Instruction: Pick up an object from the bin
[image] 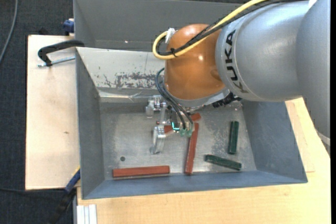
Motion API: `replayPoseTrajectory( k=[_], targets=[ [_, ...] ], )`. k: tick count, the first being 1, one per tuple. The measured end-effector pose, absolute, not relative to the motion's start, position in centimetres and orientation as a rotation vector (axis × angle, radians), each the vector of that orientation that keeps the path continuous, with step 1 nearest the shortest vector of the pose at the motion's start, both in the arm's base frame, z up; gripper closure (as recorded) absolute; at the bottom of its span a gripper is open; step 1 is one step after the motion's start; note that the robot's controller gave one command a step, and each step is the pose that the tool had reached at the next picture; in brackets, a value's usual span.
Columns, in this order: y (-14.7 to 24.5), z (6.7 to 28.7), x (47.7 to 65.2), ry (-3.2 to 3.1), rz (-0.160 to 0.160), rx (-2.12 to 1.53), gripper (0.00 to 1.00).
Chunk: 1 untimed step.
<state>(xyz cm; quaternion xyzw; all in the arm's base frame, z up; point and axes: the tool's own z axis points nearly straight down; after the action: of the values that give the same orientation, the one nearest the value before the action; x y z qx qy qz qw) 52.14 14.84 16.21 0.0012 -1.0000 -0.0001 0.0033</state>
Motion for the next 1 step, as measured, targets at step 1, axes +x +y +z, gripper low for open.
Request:
replayPoseTrajectory(
  k=[1],
  targets=[
    [14.77,16.6,52.35,-3.143,-0.003,0.001,0.0]
  ],
)
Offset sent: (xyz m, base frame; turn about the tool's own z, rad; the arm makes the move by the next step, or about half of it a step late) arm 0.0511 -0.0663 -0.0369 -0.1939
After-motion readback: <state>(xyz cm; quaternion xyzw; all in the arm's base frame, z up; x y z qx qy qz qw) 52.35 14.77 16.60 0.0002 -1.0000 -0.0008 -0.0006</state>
